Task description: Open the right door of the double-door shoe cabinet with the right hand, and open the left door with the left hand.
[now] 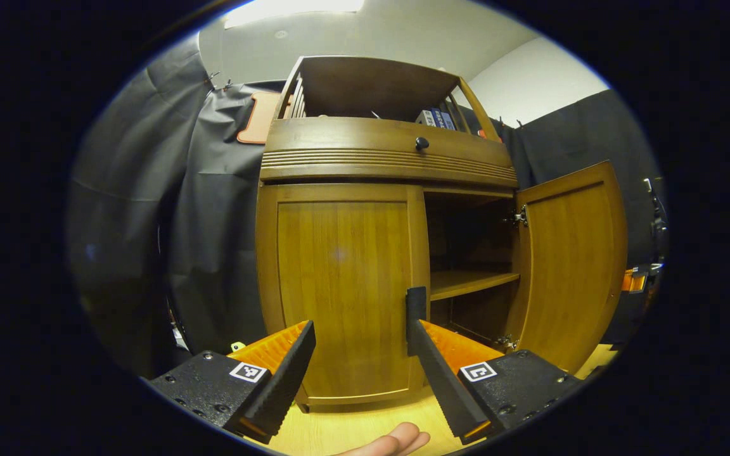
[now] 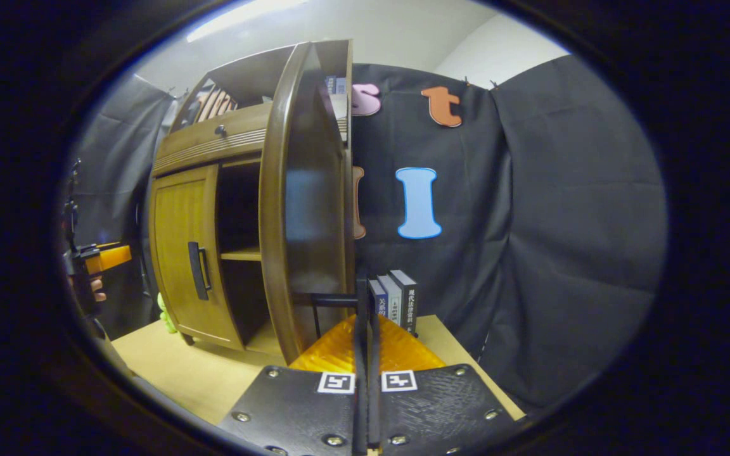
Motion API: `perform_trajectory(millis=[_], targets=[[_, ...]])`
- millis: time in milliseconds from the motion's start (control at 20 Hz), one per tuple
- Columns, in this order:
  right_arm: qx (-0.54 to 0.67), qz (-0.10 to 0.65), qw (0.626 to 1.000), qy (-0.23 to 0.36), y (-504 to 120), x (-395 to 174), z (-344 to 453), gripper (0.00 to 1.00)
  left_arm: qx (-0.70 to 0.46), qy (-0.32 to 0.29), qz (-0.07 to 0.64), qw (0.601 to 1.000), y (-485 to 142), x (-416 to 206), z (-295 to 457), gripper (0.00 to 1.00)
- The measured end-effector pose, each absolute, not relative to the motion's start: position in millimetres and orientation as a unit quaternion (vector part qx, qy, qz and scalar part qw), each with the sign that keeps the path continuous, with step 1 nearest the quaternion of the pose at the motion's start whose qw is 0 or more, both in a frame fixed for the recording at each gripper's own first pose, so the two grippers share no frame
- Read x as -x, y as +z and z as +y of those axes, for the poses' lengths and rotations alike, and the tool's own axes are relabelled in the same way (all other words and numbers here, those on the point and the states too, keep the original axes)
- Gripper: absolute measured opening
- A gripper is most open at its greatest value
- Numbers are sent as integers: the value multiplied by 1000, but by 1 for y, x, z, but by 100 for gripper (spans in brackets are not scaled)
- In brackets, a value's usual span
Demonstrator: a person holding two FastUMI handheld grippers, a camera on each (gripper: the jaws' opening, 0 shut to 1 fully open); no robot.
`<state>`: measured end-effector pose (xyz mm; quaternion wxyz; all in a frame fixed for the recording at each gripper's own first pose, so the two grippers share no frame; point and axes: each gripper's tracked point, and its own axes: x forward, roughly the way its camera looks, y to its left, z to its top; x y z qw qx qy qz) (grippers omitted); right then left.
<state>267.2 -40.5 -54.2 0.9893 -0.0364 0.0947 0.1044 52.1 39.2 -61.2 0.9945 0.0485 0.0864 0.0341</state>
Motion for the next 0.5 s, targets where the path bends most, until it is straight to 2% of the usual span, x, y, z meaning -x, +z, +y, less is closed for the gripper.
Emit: perform_trajectory(millis=[250, 350, 500], targets=[[38, 91, 989, 114, -56, -267, -42, 1, -49, 4, 87, 995, -73, -61, 12, 93], [42, 87, 990, 99, -53, -264, -53, 2, -50, -9, 85, 995, -78, -63, 1, 95], [57, 70, 995, 49, -43, -253, -85, 42, -54, -17, 88, 994, -91, -71, -14, 93]])
